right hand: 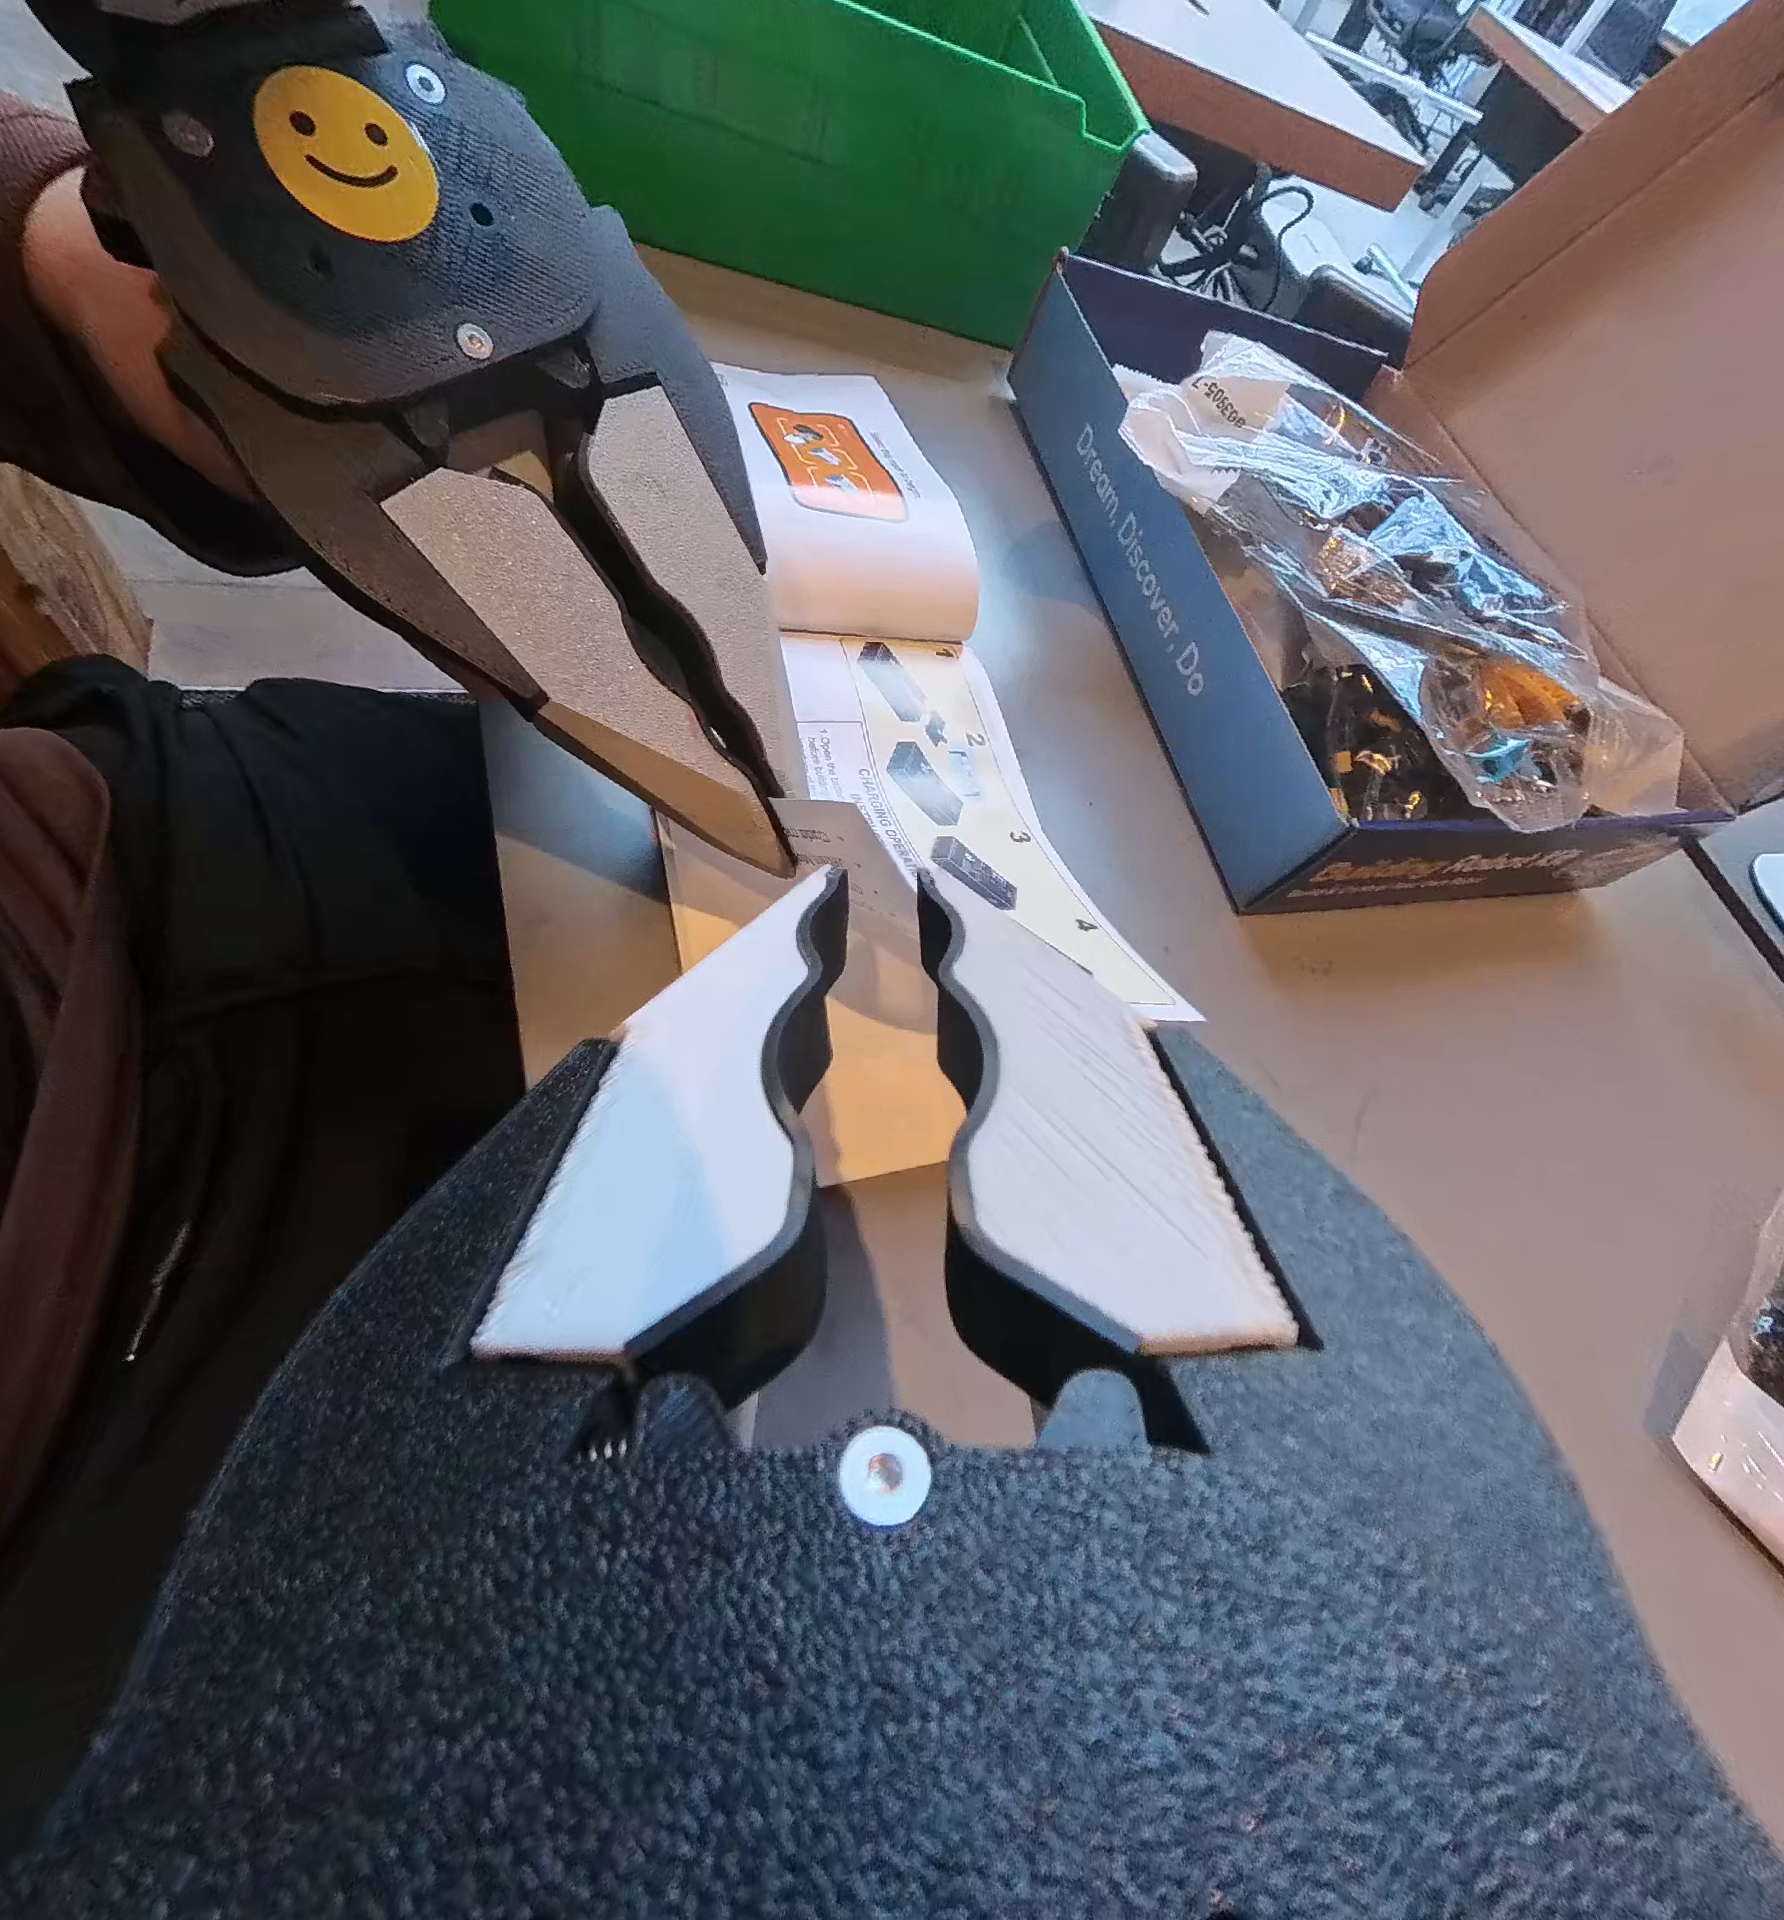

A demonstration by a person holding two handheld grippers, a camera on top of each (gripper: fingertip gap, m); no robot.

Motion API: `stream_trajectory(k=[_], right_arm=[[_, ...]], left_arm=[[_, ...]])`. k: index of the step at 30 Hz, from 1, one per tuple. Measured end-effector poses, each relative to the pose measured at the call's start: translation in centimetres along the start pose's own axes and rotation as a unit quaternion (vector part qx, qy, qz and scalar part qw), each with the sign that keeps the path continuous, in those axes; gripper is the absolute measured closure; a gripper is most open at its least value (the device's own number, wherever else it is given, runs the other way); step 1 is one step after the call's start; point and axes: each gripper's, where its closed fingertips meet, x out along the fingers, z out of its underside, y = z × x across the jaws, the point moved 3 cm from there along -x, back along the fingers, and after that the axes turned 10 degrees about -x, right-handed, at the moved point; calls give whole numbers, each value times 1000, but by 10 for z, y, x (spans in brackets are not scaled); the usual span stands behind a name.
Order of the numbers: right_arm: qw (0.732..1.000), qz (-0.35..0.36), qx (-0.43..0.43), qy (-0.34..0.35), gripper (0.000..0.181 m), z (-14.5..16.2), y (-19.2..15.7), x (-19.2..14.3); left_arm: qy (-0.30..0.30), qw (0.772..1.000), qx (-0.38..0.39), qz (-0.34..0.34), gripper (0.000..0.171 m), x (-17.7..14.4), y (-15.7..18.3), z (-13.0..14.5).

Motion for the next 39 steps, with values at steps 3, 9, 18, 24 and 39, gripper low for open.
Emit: stream_trajectory(k=[3,9,18,24,39], right_arm=[[1000,2,-5,3,168,-2,-1,0],[999,7,-16,31,165,-11,-2,-4],[1000,-13,-16,22,155,-8,-10,3],[999,-21,-23,17,149,-8,-16,8],[999,-26,-29,15,146,-8,-18,9]], left_arm=[[3,1000,4,-2,171,-1,0,-1],[8,1000,14,-9,171,-2,-2,-3],[6,1000,20,-4,171,-1,2,-2],[0,1000,21,-4,171,0,3,1],[-5,1000,29,-6,171,2,4,3]])
